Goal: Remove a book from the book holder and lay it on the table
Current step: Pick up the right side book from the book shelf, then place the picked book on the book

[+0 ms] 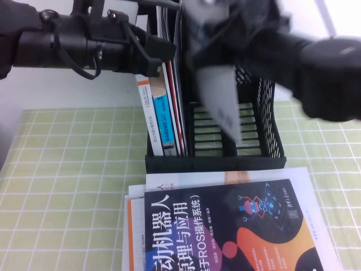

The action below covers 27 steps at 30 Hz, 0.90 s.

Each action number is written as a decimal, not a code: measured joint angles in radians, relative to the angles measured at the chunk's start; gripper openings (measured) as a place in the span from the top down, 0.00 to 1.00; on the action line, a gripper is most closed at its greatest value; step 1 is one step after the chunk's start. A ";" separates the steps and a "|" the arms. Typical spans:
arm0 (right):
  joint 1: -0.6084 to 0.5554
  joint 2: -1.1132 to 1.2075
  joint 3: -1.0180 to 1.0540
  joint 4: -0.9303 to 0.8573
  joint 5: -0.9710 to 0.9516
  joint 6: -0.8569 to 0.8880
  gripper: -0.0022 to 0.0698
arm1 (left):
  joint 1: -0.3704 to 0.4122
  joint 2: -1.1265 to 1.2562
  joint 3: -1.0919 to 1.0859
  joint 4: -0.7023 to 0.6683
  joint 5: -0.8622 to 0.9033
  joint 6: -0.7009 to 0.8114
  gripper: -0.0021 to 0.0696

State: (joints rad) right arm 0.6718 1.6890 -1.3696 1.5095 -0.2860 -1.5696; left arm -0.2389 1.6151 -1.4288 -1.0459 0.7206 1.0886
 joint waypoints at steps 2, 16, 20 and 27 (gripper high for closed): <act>0.000 -0.074 0.000 0.048 0.000 -0.072 0.96 | 0.000 -0.005 0.002 -0.025 0.013 0.007 0.97; 0.000 -0.528 0.048 0.239 0.168 -0.476 0.96 | 0.000 -0.346 0.015 0.010 -0.075 -0.144 0.97; -0.002 -0.607 0.143 0.239 0.308 -0.416 0.96 | 0.000 -0.466 0.015 0.088 -0.159 -0.208 0.97; -0.002 -0.608 0.202 -0.007 0.808 -0.193 0.96 | 0.000 -0.572 0.015 0.188 -0.202 -0.232 0.97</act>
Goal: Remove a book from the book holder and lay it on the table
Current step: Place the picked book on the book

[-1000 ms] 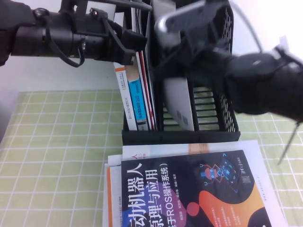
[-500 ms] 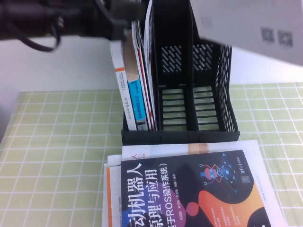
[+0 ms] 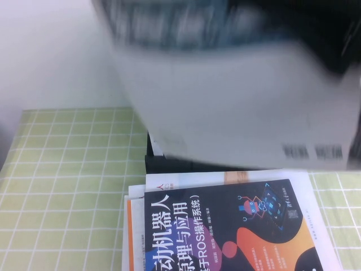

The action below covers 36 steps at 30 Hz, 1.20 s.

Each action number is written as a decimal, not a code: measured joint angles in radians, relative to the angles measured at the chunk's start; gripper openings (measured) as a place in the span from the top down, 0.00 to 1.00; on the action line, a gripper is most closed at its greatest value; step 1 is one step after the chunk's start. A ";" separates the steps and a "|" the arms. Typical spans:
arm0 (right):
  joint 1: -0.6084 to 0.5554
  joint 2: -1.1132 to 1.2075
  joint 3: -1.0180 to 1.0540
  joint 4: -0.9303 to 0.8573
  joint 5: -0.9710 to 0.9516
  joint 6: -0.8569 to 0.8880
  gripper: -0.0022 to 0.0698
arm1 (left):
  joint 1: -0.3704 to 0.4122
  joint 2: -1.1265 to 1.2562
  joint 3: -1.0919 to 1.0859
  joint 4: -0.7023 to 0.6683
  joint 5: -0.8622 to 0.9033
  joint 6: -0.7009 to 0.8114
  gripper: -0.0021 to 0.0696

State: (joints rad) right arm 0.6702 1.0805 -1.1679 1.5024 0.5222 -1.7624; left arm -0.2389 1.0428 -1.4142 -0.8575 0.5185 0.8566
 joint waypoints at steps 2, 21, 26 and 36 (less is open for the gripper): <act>0.000 0.025 0.000 -0.215 0.098 0.140 0.96 | 0.000 -0.009 0.000 0.017 0.005 -0.011 0.97; 0.317 0.179 -0.149 -1.789 0.540 1.292 0.96 | 0.000 -0.009 0.000 0.241 0.099 -0.318 0.97; 0.523 0.298 -0.132 -2.131 0.547 1.604 0.96 | 0.000 -0.009 0.000 0.295 0.160 -0.375 0.97; 0.625 0.615 -0.050 -2.308 0.364 1.790 0.96 | 0.000 -0.009 0.000 0.360 0.255 -0.394 0.97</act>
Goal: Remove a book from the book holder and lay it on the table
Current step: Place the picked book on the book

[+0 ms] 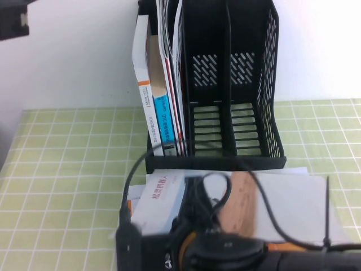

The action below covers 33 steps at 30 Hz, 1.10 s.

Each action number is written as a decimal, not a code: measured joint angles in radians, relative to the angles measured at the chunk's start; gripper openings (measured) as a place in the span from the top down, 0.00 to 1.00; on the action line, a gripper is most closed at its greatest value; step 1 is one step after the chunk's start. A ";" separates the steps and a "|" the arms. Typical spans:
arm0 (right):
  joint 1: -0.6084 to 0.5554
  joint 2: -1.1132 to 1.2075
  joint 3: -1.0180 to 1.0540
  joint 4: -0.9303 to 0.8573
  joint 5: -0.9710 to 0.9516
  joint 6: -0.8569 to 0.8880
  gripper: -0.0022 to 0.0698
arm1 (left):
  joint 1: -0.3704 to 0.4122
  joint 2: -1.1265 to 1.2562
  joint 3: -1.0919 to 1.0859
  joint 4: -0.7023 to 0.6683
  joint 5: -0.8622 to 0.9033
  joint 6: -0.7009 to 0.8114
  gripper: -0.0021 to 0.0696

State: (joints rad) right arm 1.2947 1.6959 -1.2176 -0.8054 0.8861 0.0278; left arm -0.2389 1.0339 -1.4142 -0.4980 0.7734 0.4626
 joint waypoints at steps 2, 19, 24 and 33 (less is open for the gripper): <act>0.005 0.014 0.041 -0.004 -0.070 0.018 0.96 | 0.000 0.000 0.000 0.002 0.014 0.000 0.97; 0.017 -0.076 0.356 -0.289 -0.364 0.120 0.95 | 0.000 0.000 0.000 0.002 0.027 -0.011 0.97; 0.017 -0.080 0.346 -0.286 -0.340 0.192 0.74 | 0.000 0.000 0.000 0.002 0.027 -0.026 0.97; 0.041 -0.126 0.322 -0.256 -0.272 0.258 0.26 | 0.000 -0.016 0.000 -0.046 0.020 0.024 0.97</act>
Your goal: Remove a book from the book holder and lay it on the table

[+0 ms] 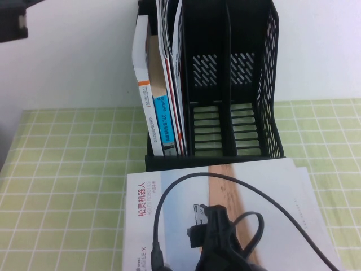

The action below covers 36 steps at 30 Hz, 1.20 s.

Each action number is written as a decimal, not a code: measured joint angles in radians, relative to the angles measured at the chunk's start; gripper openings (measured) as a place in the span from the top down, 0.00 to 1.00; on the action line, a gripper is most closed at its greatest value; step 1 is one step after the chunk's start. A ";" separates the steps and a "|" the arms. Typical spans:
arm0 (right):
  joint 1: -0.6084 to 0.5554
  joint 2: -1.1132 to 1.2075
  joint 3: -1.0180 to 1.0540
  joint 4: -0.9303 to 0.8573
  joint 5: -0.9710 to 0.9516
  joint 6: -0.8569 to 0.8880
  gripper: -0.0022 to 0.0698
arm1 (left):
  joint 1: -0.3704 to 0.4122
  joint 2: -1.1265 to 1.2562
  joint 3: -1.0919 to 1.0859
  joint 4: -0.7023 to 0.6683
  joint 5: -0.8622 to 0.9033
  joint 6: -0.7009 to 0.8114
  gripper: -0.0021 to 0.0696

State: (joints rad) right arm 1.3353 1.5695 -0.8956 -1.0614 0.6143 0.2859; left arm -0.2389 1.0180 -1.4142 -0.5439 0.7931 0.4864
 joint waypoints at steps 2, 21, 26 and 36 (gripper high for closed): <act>0.024 -0.028 0.000 0.043 0.002 0.014 0.24 | 0.000 -0.020 0.000 -0.025 0.000 0.040 0.97; 0.177 -0.471 -0.173 0.235 -0.042 -0.007 0.96 | 0.000 -0.631 0.715 -0.261 -0.257 0.074 0.97; 0.177 -0.600 -0.184 0.324 -0.142 -0.052 0.97 | 0.000 -0.807 0.940 -0.271 -0.393 -0.043 0.97; 0.162 -0.669 -0.099 0.381 0.052 -0.162 0.97 | 0.000 -0.871 1.190 -0.294 -0.511 -0.090 0.97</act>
State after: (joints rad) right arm 1.4973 0.9004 -0.9945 -0.6803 0.6662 0.1235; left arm -0.2389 0.1470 -0.2246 -0.8376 0.2821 0.3964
